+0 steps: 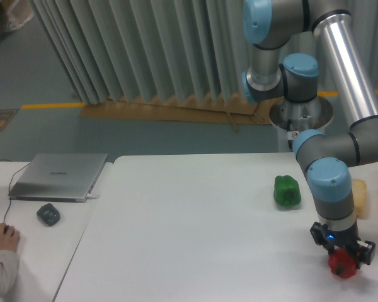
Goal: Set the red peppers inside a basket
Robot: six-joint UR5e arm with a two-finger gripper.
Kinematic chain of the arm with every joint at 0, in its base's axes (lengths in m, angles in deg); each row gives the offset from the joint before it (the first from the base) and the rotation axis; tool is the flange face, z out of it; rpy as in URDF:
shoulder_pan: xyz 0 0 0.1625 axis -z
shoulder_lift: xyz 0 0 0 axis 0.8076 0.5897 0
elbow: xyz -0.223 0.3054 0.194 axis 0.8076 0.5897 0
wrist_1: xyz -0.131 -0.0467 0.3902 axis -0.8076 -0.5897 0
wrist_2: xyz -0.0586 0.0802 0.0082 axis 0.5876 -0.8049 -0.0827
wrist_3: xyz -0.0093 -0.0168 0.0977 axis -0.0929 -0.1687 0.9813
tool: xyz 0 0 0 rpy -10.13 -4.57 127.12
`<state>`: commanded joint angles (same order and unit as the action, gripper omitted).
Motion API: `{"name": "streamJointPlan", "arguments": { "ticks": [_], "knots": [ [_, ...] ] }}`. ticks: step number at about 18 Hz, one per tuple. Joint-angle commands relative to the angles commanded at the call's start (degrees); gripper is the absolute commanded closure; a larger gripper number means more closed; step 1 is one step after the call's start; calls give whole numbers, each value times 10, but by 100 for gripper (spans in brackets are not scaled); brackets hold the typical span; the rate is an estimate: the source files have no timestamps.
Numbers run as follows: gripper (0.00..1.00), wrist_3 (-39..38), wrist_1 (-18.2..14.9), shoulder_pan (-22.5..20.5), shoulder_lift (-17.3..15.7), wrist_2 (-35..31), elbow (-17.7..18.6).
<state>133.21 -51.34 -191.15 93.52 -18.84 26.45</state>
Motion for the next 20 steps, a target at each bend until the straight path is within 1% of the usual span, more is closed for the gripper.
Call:
{"name": "streamJointPlan", "arguments": {
  "ticks": [1,3,4,5,6,7,8,10,11,13,14,16,18,20],
  "knots": [
    [63,0,-1,-1,-3,4,0],
    [63,0,-1,-4,-7,5,-1],
    [63,1,-3,-9,-17,9,0],
    [63,3,-14,-19,-30,16,3],
    [63,19,-37,-34,-47,21,4],
    [63,56,-66,-53,-64,23,4],
    [63,112,-89,-71,-80,24,4],
    [63,204,-126,-98,-105,32,7],
    [63,215,-134,-107,-106,31,9],
    [63,253,-136,-140,-111,33,11],
    [63,291,-139,-157,-112,33,19],
    [63,376,-141,-195,-127,38,27],
    [63,427,-142,-214,-129,47,27],
    [63,453,-142,-229,-129,46,27]
  ]
}}
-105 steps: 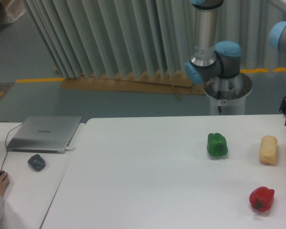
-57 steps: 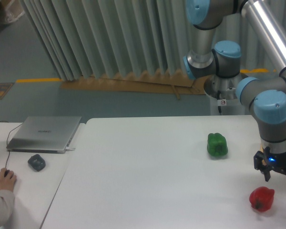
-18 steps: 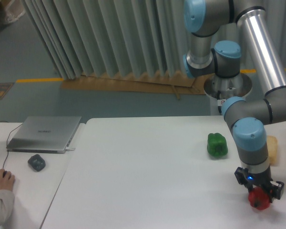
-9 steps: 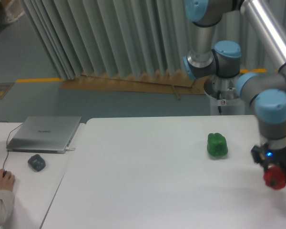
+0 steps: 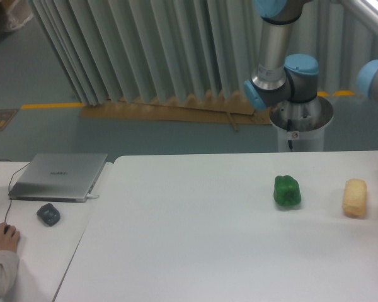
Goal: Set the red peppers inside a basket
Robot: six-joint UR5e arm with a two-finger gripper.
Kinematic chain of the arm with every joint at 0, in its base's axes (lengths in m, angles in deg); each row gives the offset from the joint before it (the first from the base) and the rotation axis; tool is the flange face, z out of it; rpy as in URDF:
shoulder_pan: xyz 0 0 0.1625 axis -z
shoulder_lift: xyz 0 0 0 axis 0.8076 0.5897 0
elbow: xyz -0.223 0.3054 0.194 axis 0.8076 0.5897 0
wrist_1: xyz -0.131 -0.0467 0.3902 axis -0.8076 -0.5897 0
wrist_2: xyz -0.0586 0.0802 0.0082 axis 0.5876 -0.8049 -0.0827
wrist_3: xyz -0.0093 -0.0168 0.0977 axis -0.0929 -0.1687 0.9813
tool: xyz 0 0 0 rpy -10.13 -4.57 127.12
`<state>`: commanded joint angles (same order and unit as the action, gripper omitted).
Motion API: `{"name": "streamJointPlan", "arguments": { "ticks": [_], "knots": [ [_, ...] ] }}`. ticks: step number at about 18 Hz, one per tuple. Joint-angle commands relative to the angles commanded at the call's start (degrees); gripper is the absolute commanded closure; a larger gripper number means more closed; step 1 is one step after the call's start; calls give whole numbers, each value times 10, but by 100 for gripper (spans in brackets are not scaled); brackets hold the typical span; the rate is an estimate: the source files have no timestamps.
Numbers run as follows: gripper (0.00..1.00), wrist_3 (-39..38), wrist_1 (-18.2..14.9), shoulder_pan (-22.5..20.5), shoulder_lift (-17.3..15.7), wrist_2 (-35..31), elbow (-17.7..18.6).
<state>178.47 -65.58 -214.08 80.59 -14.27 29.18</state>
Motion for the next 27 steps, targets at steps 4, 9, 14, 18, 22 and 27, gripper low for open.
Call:
{"name": "streamJointPlan", "arguments": {
  "ticks": [4,9,14,18,22,27],
  "knots": [
    [63,106,4,-56,4,2,4],
    [56,206,8,-94,14,-1,7],
    [0,183,12,-87,14,0,7],
    [0,179,16,-87,14,3,6],
    [0,128,16,-65,8,3,1],
    [0,-21,15,-5,8,-2,-23]
  ]
}}
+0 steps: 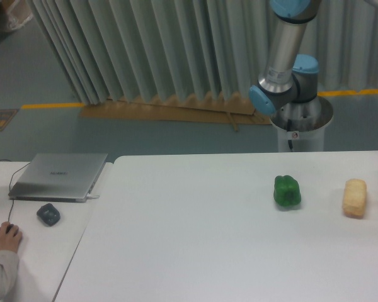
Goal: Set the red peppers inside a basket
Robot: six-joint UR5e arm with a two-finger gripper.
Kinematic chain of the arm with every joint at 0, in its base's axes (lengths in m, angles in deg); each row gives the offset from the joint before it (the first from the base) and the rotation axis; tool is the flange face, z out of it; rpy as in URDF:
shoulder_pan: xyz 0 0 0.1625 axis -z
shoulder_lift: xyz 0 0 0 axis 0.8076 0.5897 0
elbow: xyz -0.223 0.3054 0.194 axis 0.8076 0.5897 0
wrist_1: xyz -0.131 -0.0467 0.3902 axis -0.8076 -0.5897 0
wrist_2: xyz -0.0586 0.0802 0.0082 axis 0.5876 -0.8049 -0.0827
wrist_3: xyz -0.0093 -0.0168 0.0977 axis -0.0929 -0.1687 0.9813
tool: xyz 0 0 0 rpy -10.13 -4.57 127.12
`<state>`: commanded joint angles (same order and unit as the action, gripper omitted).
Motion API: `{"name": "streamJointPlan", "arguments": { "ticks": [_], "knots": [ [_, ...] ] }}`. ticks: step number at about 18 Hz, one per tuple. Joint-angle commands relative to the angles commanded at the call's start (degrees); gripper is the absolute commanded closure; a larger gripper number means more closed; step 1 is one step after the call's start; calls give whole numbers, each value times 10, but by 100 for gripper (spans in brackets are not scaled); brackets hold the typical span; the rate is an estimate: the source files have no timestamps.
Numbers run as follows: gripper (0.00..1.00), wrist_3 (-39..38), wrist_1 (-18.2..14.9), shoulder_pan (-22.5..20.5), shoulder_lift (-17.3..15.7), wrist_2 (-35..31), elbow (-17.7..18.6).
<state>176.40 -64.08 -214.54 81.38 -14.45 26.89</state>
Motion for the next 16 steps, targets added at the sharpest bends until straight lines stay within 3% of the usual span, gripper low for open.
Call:
{"name": "streamJointPlan", "arguments": {
  "ticks": [6,12,14,16],
  "knots": [
    [0,-164,0,69,-3,39,16],
    [0,-256,3,120,-9,47,33],
    [0,-314,32,145,10,46,37],
    [0,-318,40,142,5,49,41]
  ]
}}
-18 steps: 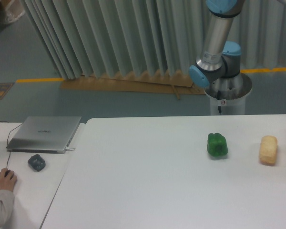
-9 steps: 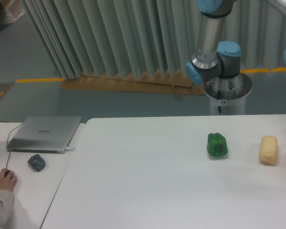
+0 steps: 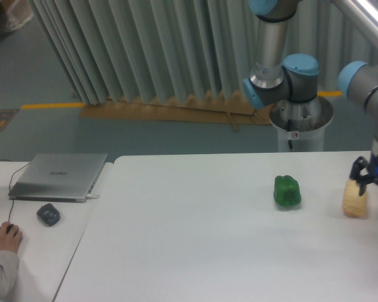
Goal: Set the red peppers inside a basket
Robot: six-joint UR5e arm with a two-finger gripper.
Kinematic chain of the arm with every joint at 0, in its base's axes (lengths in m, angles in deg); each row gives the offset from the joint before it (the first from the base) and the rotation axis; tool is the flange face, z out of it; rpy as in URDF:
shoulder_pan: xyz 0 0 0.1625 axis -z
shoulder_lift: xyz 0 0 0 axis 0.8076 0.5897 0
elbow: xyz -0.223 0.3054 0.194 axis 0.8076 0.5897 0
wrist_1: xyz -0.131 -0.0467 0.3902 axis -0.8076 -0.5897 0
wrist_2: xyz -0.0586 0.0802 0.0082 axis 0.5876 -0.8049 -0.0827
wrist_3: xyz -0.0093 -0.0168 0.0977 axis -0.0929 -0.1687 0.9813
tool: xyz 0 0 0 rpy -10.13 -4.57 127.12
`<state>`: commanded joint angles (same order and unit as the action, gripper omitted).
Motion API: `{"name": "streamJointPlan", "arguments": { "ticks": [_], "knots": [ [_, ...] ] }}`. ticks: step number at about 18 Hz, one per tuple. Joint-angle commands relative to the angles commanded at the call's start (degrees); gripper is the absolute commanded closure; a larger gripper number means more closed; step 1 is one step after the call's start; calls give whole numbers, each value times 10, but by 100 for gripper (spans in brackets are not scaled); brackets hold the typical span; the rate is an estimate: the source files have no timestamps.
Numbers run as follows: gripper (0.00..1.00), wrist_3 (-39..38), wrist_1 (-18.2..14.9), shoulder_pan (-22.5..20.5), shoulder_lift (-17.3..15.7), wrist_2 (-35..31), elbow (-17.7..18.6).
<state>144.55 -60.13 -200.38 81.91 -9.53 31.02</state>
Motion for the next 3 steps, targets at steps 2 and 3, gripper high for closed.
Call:
{"name": "streamJointPlan", "arguments": {
  "ticks": [2,3],
  "knots": [
    [0,0,0,-4,-9,5,-1],
    [0,0,0,-11,-11,14,0]
  ]
}}
